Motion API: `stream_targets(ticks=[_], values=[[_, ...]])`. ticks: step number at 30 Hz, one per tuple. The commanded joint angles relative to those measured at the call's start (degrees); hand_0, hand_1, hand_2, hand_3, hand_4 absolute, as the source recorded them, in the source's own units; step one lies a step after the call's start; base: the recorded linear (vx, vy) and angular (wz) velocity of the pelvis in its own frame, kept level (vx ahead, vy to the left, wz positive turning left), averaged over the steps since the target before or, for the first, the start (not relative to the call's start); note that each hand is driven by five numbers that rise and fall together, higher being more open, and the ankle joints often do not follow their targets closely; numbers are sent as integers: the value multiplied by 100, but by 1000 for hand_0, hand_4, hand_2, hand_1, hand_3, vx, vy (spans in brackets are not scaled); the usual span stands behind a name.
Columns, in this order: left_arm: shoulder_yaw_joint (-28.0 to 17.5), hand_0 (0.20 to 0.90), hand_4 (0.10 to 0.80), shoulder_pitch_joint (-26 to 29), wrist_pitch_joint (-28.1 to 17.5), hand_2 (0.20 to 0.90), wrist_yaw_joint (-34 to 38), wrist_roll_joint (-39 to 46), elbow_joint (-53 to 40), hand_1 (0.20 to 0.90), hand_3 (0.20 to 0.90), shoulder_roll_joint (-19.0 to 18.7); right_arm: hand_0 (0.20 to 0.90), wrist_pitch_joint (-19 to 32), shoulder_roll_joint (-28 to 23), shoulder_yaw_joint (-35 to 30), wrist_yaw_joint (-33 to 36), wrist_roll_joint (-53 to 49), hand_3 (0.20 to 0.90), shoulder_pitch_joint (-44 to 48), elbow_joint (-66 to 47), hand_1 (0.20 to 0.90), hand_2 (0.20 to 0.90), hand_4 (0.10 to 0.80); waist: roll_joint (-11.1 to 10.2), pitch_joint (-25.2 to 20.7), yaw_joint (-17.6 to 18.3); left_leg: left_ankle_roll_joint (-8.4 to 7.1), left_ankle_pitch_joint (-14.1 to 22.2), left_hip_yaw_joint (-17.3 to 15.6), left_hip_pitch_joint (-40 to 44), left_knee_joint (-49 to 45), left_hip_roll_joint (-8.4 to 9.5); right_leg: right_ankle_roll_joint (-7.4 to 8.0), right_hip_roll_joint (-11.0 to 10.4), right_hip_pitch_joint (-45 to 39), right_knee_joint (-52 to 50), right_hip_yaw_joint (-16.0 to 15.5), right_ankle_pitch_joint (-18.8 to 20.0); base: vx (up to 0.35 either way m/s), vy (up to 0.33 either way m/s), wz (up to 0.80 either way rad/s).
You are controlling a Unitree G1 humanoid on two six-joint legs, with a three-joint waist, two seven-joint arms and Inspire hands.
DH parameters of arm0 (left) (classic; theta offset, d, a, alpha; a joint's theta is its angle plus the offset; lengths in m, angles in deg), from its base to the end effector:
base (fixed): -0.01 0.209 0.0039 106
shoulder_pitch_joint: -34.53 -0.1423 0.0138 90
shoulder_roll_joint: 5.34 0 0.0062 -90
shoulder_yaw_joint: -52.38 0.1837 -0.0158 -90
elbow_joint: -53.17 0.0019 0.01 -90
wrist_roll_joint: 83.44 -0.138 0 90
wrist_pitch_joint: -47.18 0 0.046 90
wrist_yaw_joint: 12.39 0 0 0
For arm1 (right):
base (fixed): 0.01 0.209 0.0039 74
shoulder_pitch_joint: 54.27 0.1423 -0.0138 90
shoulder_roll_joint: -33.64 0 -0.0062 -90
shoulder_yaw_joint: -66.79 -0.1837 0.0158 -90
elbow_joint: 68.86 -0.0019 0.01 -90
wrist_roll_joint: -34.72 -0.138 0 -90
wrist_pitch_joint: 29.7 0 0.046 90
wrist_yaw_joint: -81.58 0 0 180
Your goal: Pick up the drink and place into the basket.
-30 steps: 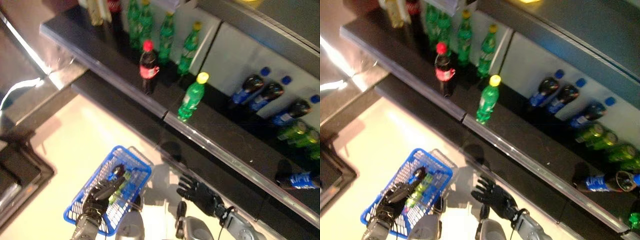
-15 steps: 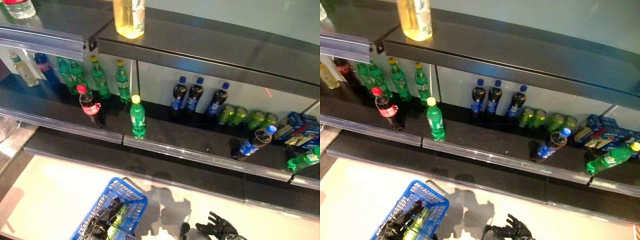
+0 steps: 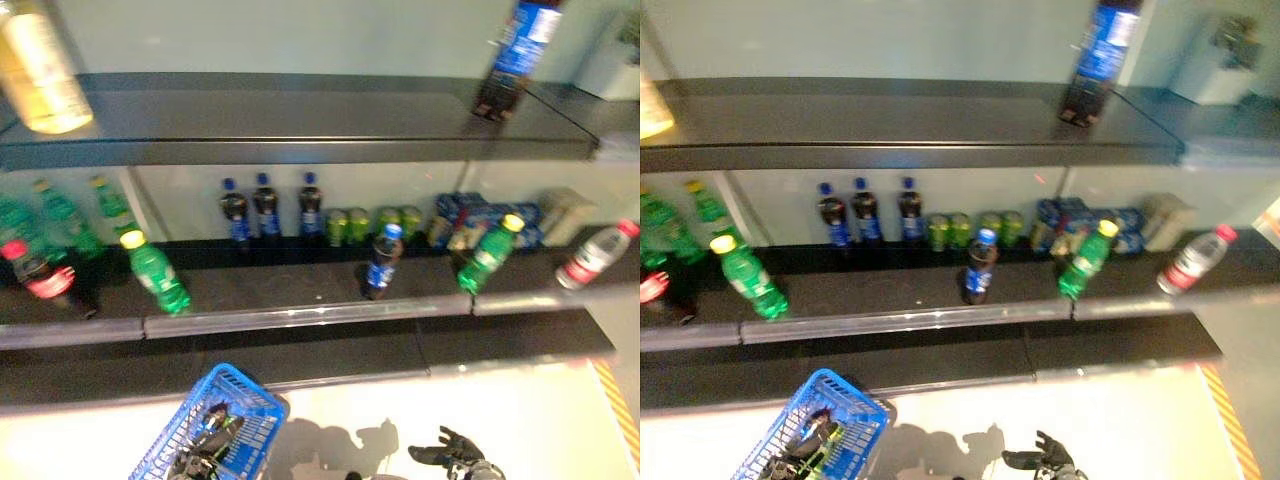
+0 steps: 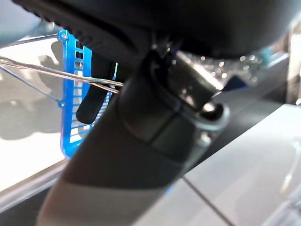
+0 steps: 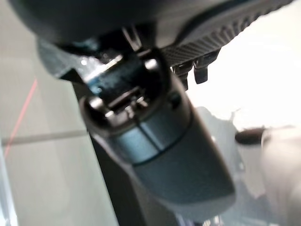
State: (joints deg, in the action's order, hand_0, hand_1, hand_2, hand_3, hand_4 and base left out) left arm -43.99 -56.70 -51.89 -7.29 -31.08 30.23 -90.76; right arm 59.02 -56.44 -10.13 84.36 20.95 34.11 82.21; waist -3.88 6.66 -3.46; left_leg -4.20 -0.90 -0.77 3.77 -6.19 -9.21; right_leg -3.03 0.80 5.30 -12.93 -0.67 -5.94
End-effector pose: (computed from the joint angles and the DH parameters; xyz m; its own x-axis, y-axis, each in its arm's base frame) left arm 0.0768 0.2337 -0.1099 0.3650 0.3978 -0.8418 -0.8355 0.5389 -0.1075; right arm 0.0867 -0.2250 -0.1076 0.4263 -0.1903 -0.8843 0.0068 0.9783 -0.2072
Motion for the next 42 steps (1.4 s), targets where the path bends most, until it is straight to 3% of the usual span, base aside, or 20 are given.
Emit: stream_targets(ticks=[1,5,7,8,10,13,15,16,17,18,21,26,28,31,34,35,37,38,41,42], values=[[111,300,100,-360,109,300,-306,-158,-82,300,200,118,900,88,37,310,-98,-61,900,398,-122,900,900,800,53,202,-176,281,-58,384,-715,-419,685,374,-259,-1032,960,-436,367,55,-325,-85],[142,300,100,-408,178,300,-253,-234,-11,300,200,92,900,121,150,315,64,-255,900,585,-57,900,900,800,251,222,-354,402,54,590,-798,-278,1406,429,-51,-1197,1124,-455,493,132,-221,-76],[181,300,100,-429,171,300,-248,-193,34,300,200,72,900,113,182,376,87,-224,900,614,-74,900,900,800,319,220,-403,394,-112,709,-797,-17,1545,425,53,-1228,1104,-435,471,237,-192,-81],[174,300,100,-473,132,300,-214,-244,107,300,200,98,900,36,249,500,155,-124,900,612,-206,900,900,800,421,219,-480,333,-419,657,-1086,217,1794,406,272,-1352,1066,-321,376,326,-246,-98],[156,300,100,-505,104,300,-212,-238,145,300,200,119,900,-20,285,583,154,-17,900,566,-315,900,900,800,450,222,-525,314,-555,363,-1373,193,1924,372,429,-1463,952,-283,232,336,-256,-75],[74,300,100,-547,64,300,-212,-156,159,300,200,112,900,-9,392,749,58,237,900,573,-332,900,900,800,351,163,-598,518,-408,-59,-1552,-24,2078,386,686,-1460,269,-262,39,357,-285,1],[-68,300,100,-550,82,300,-97,-25,237,300,200,61,900,-43,497,851,-4,241,900,610,-191,900,900,800,144,109,-674,700,-188,-3,-1395,-85,2136,599,766,-1466,-472,-272,318,497,-328,-25],[-185,300,100,-520,74,300,-70,-8,294,300,200,39,900,-146,568,827,-25,253,900,602,-145,900,900,800,-9,138,-699,792,-48,-65,-1302,-188,2169,893,725,-1481,-928,-263,826,319,-218,-40],[-212,300,100,-511,68,300,-67,-2,298,300,200,36,900,-158,579,825,-37,262,900,595,-132,900,900,800,-28,124,-702,813,-21,-95,-1284,-194,2135,976,746,-1452,-1101,-266,1010,352,-292,-75],[-295,300,100,-477,3,300,-204,-14,340,300,200,17,900,-78,621,814,-105,387,900,518,-83,900,900,800,-111,120,-701,889,68,-140,-1087,-156,2023,1323,765,-1281,-1888,-321,1699,282,-245,-73],[-227,300,100,-448,-74,300,-377,-27,271,300,200,-11,900,99,629,812,-138,414,900,405,-77,900,900,800,-17,117,-635,866,94,-98,-727,-43,1677,1486,612,-692,-3064,-631,2009,309,-278,-66],[278,300,100,-51,25,300,-299,79,-298,300,200,-100,900,383,576,670,90,-91,900,645,-28,900,900,800,222,289,-440,684,182,137,-324,37,1155,907,-934,-174,-816,-883,1246,174,-479,2],[373,300,100,90,135,300,-251,71,-403,300,200,-156,900,436,551,651,144,-156,900,701,-63,900,900,800,268,347,-358,572,333,382,-216,-4,1001,905,-1417,-202,302,-542,1434,136,-580,69],[472,300,100,173,194,300,-23,204,-636,300,200,-211,900,260,561,665,152,-177,900,881,-121,900,900,800,297,355,-285,315,509,689,-29,68,479,1186,-1875,-156,904,12,1858,87,-677,73],[360,300,100,48,9,300,257,381,-790,300,200,-74,900,-81,525,904,-85,-139,900,899,-406,900,900,800,232,292,-406,-85,190,703,-80,71,-240,1247,-1607,-563,734,-484,966,0,-831,66],[328,300,100,15,-15,300,276,399,-787,300,200,-28,900,-142,532,937,-116,-75,900,888,-468,900,900,800,229,290,-410,-121,120,709,-97,64,-325,1216,-1525,-546,645,-491,868,-48,-657,50],[226,300,100,-28,147,300,372,239,-669,300,200,57,900,-238,456,1169,-40,-138,900,794,-834,900,900,800,155,338,-403,-190,-353,330,-454,-128,-551,905,-1162,-585,603,-726,653,-86,-682,14],[215,300,100,-22,321,300,480,-126,-580,300,200,86,900,-271,457,1135,21,-371,900,703,-936,900,900,800,103,376,-385,-189,-536,-168,-680,-463,-541,822,-1143,-686,660,-1132,674,-111,-682,35],[207,300,100,-172,209,300,302,-16,-291,300,200,178,900,-191,393,1109,-77,-325,900,711,-852,900,900,800,102,380,-486,6,-132,-389,-849,-820,333,780,-1130,-840,935,-1532,804,-66,-375,82],[207,300,100,-172,209,300,302,-16,-291,300,200,178,900,-191,393,1109,-77,-325,900,711,-852,900,900,800,102,380,-486,6,-132,-389,-849,-820,333,780,-1130,-840,935,-1532,804,49,-207,36]])
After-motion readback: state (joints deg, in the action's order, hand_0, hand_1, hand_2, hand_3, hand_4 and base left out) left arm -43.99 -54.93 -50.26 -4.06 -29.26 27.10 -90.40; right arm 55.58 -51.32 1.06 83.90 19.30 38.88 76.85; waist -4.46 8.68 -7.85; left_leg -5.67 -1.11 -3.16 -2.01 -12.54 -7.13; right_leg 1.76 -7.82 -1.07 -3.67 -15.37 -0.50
